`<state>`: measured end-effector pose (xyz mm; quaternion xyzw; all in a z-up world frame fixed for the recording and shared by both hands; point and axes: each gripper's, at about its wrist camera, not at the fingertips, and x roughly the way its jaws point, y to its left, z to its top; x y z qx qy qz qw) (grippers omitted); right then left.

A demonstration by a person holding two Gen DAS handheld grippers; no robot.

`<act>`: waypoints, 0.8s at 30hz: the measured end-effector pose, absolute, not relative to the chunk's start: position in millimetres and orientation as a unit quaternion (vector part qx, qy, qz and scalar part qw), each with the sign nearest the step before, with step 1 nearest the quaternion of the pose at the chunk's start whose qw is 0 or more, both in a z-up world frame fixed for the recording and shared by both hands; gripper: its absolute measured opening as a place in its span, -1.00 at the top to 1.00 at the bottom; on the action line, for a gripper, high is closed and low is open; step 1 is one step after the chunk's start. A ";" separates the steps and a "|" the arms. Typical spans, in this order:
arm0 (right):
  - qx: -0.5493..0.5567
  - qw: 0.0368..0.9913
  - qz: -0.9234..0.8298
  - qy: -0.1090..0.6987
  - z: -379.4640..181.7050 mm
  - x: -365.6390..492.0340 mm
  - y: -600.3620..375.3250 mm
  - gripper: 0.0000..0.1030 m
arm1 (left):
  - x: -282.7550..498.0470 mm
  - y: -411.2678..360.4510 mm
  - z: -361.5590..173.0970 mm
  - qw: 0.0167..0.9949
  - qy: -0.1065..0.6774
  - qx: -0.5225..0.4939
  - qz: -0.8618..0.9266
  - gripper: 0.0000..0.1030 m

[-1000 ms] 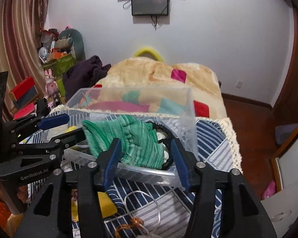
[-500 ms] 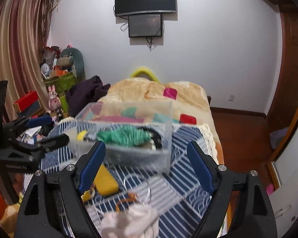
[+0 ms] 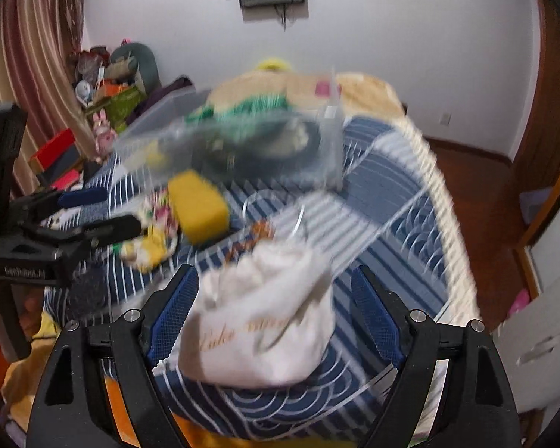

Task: Organize soft objects
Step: 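Grasp the floral scrunchie with the left tool while the right tool grasps the white drawstring pouch, then carry the scrunchie and pouch into the clear box and open both tools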

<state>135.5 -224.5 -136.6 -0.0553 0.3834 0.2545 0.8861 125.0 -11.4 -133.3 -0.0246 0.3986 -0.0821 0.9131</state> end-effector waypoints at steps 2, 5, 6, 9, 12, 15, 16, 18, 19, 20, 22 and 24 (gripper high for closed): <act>-0.059 0.882 0.254 0.392 -145.4 131.6 -222.8 -0.59 | 128.1 -13.6 -137.5 0.911 0.402 -0.020 -0.086 -0.93; -0.062 0.886 0.250 0.386 -149.0 127.9 -222.8 -0.59 | 136.0 -12.3 -143.0 0.907 0.411 -0.030 -0.092 -0.93; -0.062 0.886 0.250 0.386 -148.0 127.0 -223.0 -0.59 | 137.9 -11.4 -145.0 0.905 0.412 -0.034 -0.094 -0.92; -0.060 0.886 0.254 0.384 -147.4 125.8 -224.4 -0.38 | 145.0 -10.7 -151.8 0.898 0.426 -0.044 -0.103 -0.54; -0.061 0.886 0.256 0.380 -146.5 124.1 -223.9 -0.10 | 145.5 -11.4 -154.7 0.898 0.425 -0.042 -0.104 -0.33; -0.051 0.888 0.257 0.378 -143.8 123.9 -226.2 0.21 | 141.7 -11.6 -152.8 0.899 0.422 -0.036 -0.114 0.18; -0.042 0.888 0.258 0.378 -142.6 124.6 -228.3 0.32 | 141.1 -11.2 -151.9 0.898 0.422 -0.037 -0.118 0.36; -0.029 0.888 0.260 0.378 -140.2 126.3 -231.5 0.48 | 138.2 -8.6 -148.7 0.898 0.420 -0.041 -0.123 0.49; -0.024 0.890 0.259 0.375 -137.9 126.2 -232.9 0.51 | 135.8 -7.1 -146.4 0.900 0.416 -0.042 -0.123 0.53; -0.021 0.892 0.257 0.370 -135.4 125.6 -233.3 0.52 | 132.0 -5.2 -142.5 0.903 0.410 -0.042 -0.122 0.57; -0.018 0.897 0.258 0.359 -128.6 123.7 -234.4 0.54 | 127.4 -3.9 -135.5 0.907 0.400 -0.042 -0.122 0.60; -0.016 0.901 0.258 0.348 -120.8 122.0 -233.9 0.55 | 121.9 -1.6 -125.7 0.913 0.386 -0.045 -0.123 0.60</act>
